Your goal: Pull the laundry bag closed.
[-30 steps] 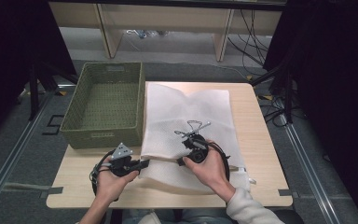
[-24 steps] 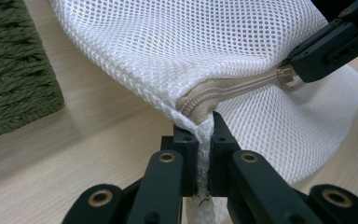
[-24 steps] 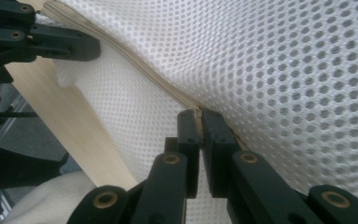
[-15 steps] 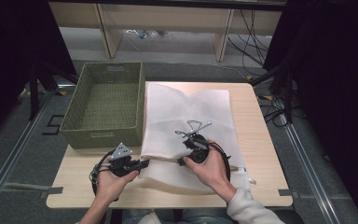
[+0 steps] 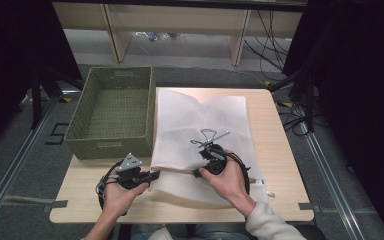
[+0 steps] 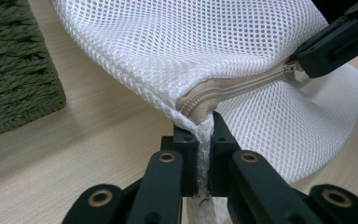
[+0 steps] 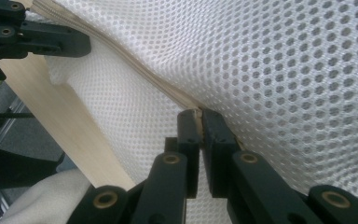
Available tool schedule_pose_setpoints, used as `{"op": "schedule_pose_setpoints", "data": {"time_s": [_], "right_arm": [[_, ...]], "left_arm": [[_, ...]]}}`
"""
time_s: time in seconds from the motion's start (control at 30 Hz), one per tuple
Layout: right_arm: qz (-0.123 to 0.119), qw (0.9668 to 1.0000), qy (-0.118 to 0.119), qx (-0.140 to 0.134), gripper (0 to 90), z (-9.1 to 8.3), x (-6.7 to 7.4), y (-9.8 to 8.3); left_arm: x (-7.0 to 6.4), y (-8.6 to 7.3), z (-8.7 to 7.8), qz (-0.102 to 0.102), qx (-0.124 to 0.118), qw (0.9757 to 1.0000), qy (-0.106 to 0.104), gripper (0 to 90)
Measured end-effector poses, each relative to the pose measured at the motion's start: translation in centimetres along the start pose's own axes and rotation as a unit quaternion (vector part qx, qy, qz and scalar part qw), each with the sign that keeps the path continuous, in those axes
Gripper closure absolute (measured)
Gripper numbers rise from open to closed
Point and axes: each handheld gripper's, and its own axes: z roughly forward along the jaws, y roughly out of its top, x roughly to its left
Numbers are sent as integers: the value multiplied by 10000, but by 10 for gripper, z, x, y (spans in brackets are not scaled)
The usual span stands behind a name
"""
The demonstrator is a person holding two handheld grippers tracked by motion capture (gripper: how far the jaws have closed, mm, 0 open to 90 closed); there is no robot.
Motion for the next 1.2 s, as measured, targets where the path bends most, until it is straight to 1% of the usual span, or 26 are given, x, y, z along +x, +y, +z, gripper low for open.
{"op": "schedule_pose_setpoints", "data": {"time_s": [0.03, 0.1, 0.23, 0.37, 0.4, 0.47, 0.53, 0.6, 0.67, 0.77, 0.8, 0.83, 0.87, 0.9, 0.93, 0.97, 1.0, 1.07, 1.13, 1.17, 1.2], "right_arm": [[37, 10000, -16, -25, 873, 0, 0, 0], [-26, 10000, 57, 28, 872, 0, -1, 0], [-2, 10000, -16, -30, 872, -1, 0, -1], [-42, 10000, 4, -19, 872, -1, -1, -1], [20, 10000, 6, 8, 872, -1, -1, -1], [13, 10000, -36, -32, 872, -1, -2, -2], [35, 10000, -26, -24, 872, 0, -3, -2], [-7, 10000, -57, -44, 872, -1, -3, -2], [74, 10000, -23, -19, 872, -2, -1, -3], [11, 10000, -50, -25, 873, -2, -3, -3], [92, 9999, -81, -14, 873, -3, -2, -4], [124, 9999, -82, -3, 873, -3, -2, -4], [117, 9999, -64, -3, 873, -3, -3, -4], [35, 10000, -54, -31, 872, -3, -4, -4], [73, 9999, -89, -21, 873, -3, -4, -5], [57, 9999, -90, -38, 872, -3, -4, -5], [16, 10000, -78, -51, 873, -3, -5, -4], [74, 9999, -92, -39, 873, -4, -4, -5], [25, 10000, -71, -56, 873, -4, -4, -5], [24, 9999, -92, -54, 872, -4, -4, -5], [63, 9999, -98, -63, 872, -4, -4, -5]], "left_arm": [[0, 0, 0, -26, 0, 10000, 2, 845], [0, 0, 0, -15, -15, 10000, -1, 845], [0, 0, 0, -26, 2, 10000, 0, 845], [0, 0, 0, -26, 3, 10000, 3, 845], [0, 0, 0, -34, 6, 10000, 5, 845], [0, 0, 0, -30, 3, 10000, 14, 845], [0, 0, 1, -35, 1, 10000, 11, 845], [0, 0, 0, -35, 1, 10000, 12, 845], [0, 0, 0, -37, 4, 10000, 7, 845], [0, 0, 0, -33, 7, 10000, 16, 845], [-2, -1, 2, -210, -141, 9997, 27, 845], [2, 0, -1, 71, 85, 9999, 16, 845], [-2, -1, 2, -195, -130, 9997, 24, 845], [-2, -1, 3, -194, -136, 9997, 34, 845], [-2, -1, 2, -197, -132, 9997, 30, 845], [0, 0, 0, -42, -6, 10000, 20, 845], [-2, 0, 2, -205, -135, 9997, 24, 845], [-2, -1, 2, -196, -131, 9997, 26, 845], [-1, -1, 2, -174, -106, 9998, 25, 845], [-2, -1, 2, -217, -146, 9997, 24, 845], [0, -1, 1, -68, -21, 10000, 16, 845]]}}
